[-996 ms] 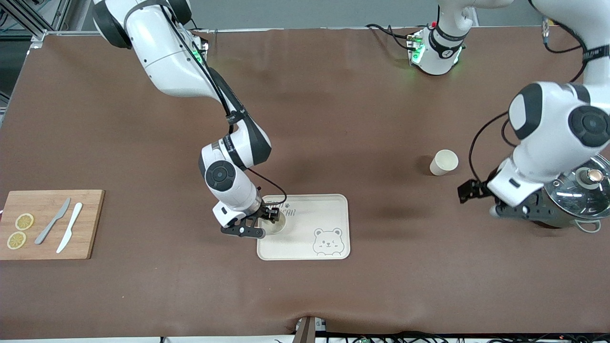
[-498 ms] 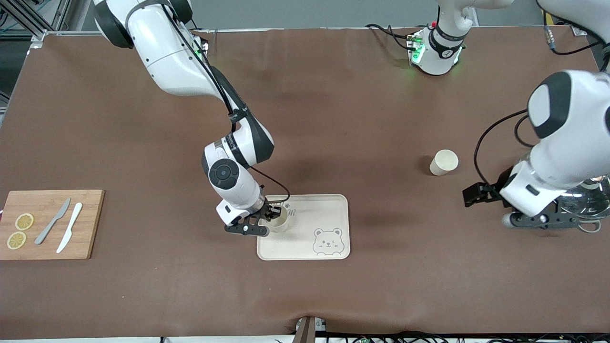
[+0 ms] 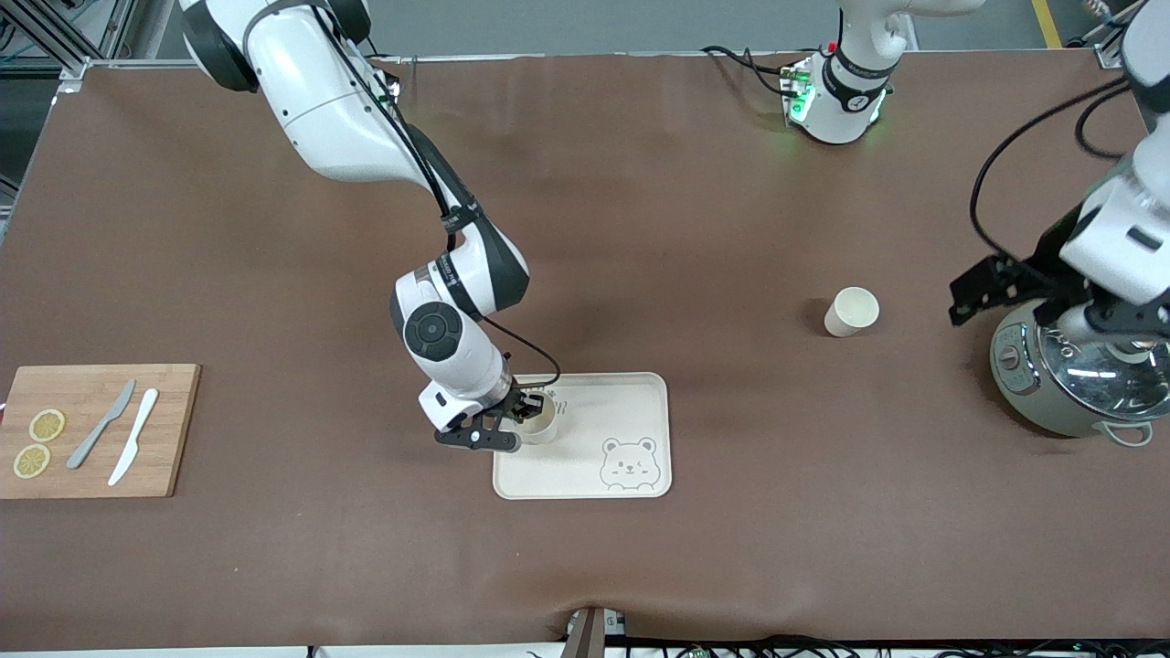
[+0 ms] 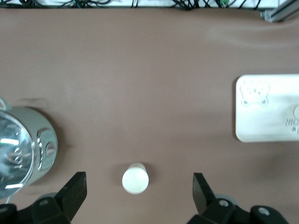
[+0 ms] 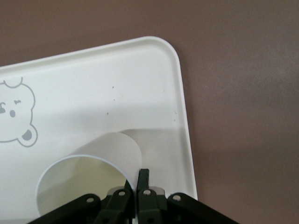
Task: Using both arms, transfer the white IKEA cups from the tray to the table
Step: 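Set the cup down and lift the left gripper away, then carry the second white cup toward the cutting board with the right gripper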
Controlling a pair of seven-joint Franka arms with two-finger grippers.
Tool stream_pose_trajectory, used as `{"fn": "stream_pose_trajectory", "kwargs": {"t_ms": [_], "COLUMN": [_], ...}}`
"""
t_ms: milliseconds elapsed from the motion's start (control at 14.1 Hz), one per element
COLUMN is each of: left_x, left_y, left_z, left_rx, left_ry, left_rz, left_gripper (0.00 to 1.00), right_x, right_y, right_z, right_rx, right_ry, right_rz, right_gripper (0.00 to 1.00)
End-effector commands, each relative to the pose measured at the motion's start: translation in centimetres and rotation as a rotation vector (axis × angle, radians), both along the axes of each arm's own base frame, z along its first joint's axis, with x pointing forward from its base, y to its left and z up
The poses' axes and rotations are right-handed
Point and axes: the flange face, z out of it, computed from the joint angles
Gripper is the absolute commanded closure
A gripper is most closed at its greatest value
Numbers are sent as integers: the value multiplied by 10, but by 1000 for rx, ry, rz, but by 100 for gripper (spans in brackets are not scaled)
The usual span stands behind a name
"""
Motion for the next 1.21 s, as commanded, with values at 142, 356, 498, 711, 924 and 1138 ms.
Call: {"fn": "stream_pose_trajectory", "kwargs": {"t_ms": [142,356,498,711,924,1138], "left_x": [-35,-46,-56,-55,-54,-49], "left_y": [14,31,34,40,40,41], "left_z": [13,7,-2,-3,-6,-8], "left_rx": [23,21,22,25,17,27], "left_ry": [16,-19,-36,-29,-22,-20], "left_rz": [-53,-47,-72,-81,-90,-92], "left_gripper": [0,0,0,0,0,0], "right_x": [21,38,42,47,41,28], "right_y": [-43,-105,-159,-235,-296,-330], "right_z": [82,139,153,163,152,133], "right_rx": [-23,-8,-10,1,17,17], "right_ry": [162,124,175,193,207,184], "right_rz": [-9,139,216,329,399,437], "right_gripper": [100,100,100,100,100,100]}}
